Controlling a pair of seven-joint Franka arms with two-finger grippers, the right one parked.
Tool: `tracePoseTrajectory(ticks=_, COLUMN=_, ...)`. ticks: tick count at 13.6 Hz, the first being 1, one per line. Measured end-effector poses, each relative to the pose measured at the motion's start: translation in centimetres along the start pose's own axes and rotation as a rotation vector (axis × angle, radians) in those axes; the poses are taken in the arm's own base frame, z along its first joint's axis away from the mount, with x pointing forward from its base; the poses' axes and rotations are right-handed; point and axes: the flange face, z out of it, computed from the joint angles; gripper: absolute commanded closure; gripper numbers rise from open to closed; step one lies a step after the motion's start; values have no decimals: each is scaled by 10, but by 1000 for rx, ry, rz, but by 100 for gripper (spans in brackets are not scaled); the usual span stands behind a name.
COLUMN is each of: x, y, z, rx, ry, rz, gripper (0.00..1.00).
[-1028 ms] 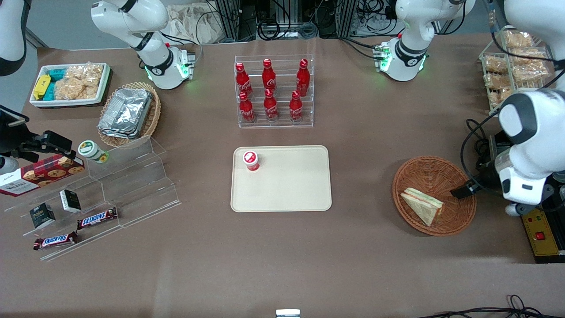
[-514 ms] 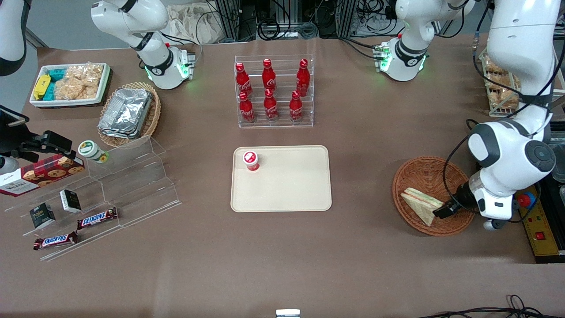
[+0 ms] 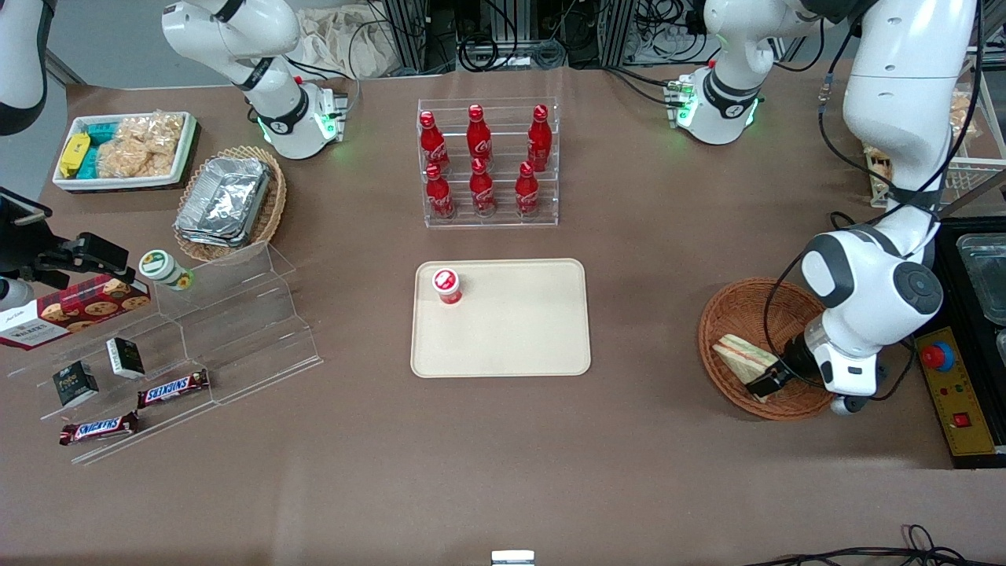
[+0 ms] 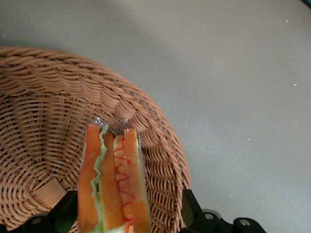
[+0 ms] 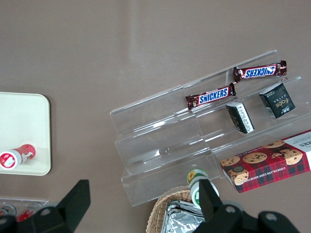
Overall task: Place sandwich from basket to tray
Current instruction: 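Lower the open left gripper around the sandwich and close it, then lift the sandwich up out of the basket with the left gripper, then carry the sandwich over the beige tray and lower it onto the tray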
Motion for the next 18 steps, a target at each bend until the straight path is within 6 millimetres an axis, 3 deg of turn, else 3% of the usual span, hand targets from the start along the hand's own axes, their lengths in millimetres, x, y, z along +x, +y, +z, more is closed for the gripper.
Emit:
tracePoseTrajectory(ticks=3, x=1, y=-1, z=0, rx=0, ry=2, rz=0, gripper=71)
tracePoseTrajectory(ticks=6, x=1, y=5, z=-13, rx=-9, ry=15, rz=14, gripper=76)
tracePoseTrajectory(ticks=8, x=-1, y=16, z=-45, rx=25, ry=12, rz=84, gripper=80)
tracePoseTrajectory(ticks=10, x=-3, y=29, z=-105, rx=104, ry=-5, rz=170, gripper=82)
tracePoseTrajectory(ticks=13, x=-10, y=51, z=-216, rx=196, ry=-49, rz=237, gripper=82)
tracePoseTrajectory(ticks=15, x=-27, y=70, z=-280, rx=223, ry=-92, rz=290, gripper=82)
tracePoseTrajectory(ticks=18, x=-62, y=89, z=-357, rx=244, ry=-132, rz=350, gripper=83)
